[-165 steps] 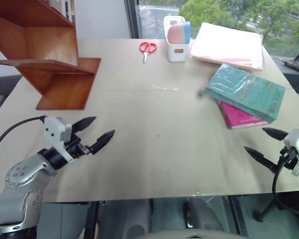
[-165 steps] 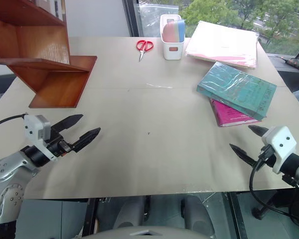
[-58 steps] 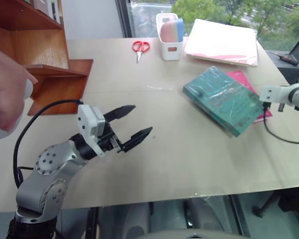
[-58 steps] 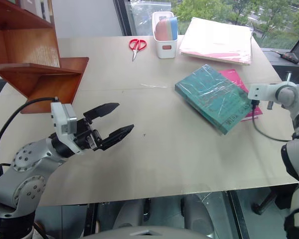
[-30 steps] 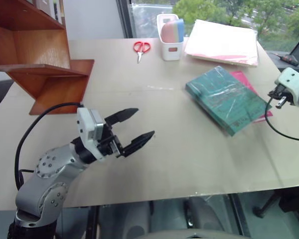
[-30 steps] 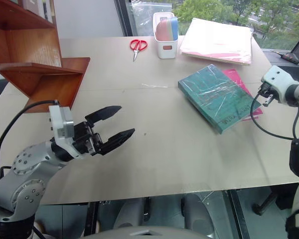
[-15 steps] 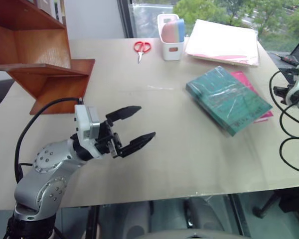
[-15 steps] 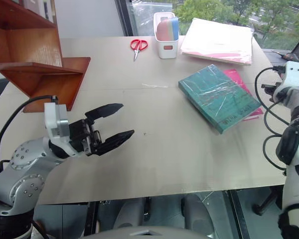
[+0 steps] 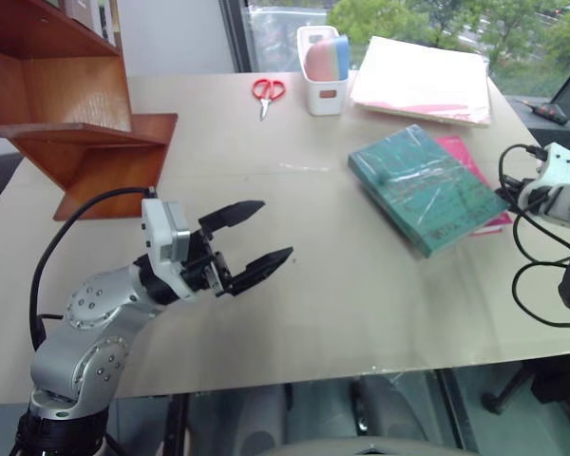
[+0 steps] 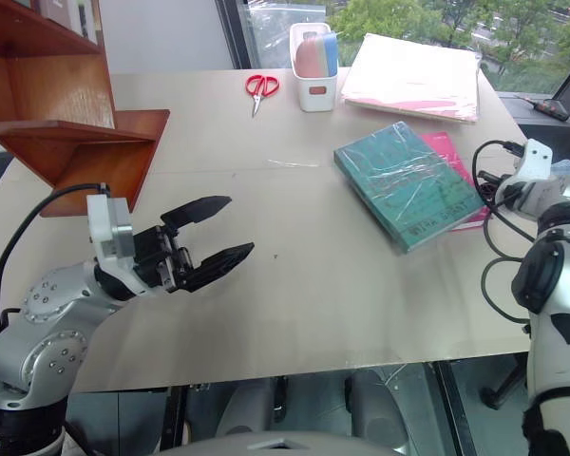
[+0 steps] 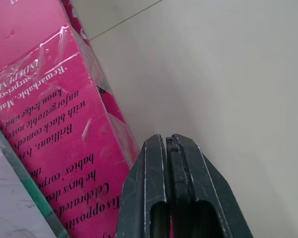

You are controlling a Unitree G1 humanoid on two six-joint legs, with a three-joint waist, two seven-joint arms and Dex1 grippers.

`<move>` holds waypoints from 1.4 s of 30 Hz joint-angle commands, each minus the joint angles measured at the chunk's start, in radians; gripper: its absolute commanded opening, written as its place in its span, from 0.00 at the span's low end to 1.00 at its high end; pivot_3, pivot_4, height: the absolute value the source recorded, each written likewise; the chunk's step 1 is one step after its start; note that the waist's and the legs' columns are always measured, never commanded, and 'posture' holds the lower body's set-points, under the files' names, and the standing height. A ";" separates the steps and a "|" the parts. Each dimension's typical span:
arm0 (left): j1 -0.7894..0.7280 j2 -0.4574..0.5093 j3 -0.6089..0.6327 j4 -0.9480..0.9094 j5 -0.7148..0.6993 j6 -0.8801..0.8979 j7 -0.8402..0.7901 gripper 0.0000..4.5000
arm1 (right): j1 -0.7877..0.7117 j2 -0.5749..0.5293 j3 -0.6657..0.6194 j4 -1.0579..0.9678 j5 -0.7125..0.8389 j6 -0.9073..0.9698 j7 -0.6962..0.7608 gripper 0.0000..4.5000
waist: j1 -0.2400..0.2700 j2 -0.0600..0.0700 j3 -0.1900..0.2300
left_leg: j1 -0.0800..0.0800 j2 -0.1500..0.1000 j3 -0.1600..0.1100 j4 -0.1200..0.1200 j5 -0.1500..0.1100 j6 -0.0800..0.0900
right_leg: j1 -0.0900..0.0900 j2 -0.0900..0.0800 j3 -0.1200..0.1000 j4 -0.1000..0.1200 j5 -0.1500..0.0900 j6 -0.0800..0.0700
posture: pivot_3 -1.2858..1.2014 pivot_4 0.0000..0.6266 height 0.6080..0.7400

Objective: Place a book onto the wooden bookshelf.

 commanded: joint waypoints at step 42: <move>-0.012 -0.005 -0.017 -0.059 -0.007 0.002 0.058 1.00 | -0.057 0.067 -0.049 -0.071 0.077 -0.061 -0.021 0.04 | 0.002 0.000 0.000 | -0.001 0.000 0.000 0.000 0.000 0.000 | 0.000 0.000 0.000 -0.001 0.000 0.000 | 0.52 0.24 1.00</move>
